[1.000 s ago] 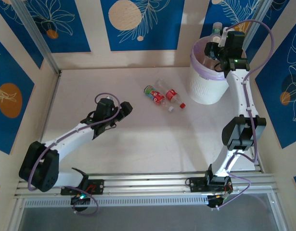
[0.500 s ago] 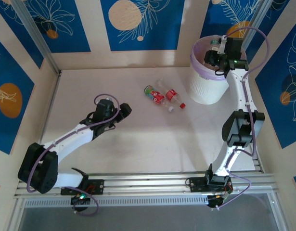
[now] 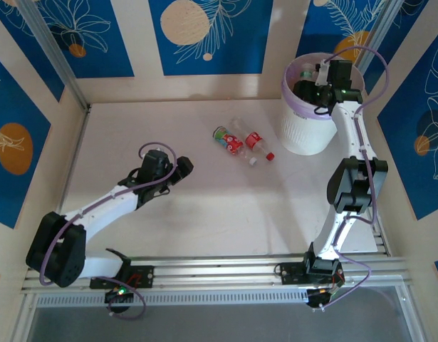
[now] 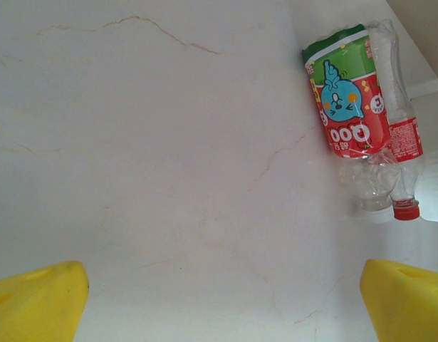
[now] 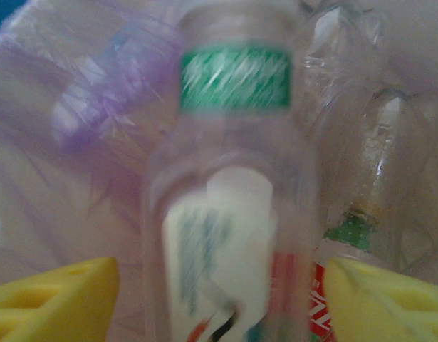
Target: Put the plastic bottles in the bin
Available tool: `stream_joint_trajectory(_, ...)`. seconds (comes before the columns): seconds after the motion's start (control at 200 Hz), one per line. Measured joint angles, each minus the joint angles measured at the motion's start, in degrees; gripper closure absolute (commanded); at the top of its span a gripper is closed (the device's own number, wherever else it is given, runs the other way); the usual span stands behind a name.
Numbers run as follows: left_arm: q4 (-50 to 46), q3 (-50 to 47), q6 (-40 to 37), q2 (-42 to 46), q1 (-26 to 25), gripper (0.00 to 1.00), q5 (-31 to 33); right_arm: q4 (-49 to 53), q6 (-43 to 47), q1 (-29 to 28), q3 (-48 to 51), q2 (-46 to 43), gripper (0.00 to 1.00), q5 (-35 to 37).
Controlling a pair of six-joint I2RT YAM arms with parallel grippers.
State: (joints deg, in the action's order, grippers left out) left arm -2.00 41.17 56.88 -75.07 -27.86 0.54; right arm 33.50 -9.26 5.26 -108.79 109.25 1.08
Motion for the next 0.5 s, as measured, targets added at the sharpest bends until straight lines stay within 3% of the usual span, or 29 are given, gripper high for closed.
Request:
stream_joint_trajectory(0.105, 0.4, -0.1, 0.0, -0.2, 0.0, 0.03, 0.0, 2.6, 0.4, 0.0, -2.1, 0.0, 0.11, -0.1)
stream_joint_trajectory(0.5, 1.6, -1.4, 0.2, -1.4, 0.0, 0.03, 0.0, 6.3, 0.9, -1.1, -9.4, -4.7, 0.09, 0.2)
